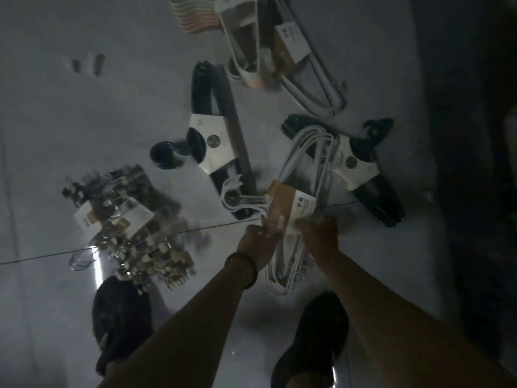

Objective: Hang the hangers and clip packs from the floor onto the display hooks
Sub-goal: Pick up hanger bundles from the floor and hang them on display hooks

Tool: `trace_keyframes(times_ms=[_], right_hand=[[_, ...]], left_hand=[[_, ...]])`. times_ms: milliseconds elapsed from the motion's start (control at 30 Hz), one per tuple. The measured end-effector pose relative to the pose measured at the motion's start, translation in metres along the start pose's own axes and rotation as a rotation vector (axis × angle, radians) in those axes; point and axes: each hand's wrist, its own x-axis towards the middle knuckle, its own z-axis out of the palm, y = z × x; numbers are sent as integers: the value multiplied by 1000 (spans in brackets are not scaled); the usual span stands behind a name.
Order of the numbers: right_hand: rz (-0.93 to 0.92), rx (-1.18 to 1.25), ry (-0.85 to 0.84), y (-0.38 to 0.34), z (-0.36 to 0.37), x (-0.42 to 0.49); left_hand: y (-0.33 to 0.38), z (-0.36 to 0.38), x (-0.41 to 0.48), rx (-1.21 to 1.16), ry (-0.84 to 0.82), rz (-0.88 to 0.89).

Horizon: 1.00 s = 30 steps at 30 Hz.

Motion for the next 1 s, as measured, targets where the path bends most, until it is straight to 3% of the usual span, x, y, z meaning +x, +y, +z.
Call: trace_keyframes(times_ms=[67,133,233,367,467,567,733,1000], right_hand=[[-34,168,-176,7,-1,15],[-93,298,-280,13,-1,19],[-191,256,-260,15,-10,8],[-59,402,-248,4,-27,-34],[-22,476,-218,-15,-35,-76],[-23,573,-160,-46,-41,-121],[-107,519,-89,-119,-61,-184],[-294,337,-288,-239,-76,-175]], left_hand=[[3,21,15,-159,65,15],[0,30,21,-144,109,52],[-5,23,14,-211,114,11],[12,5,-13,-292,115,23],[42,-9,-46,-566,-126,-34],[75,-29,-81,-524,-142,9],[125,-79,-137,-460,-67,111],[223,-152,-130,-586,-31,144]])
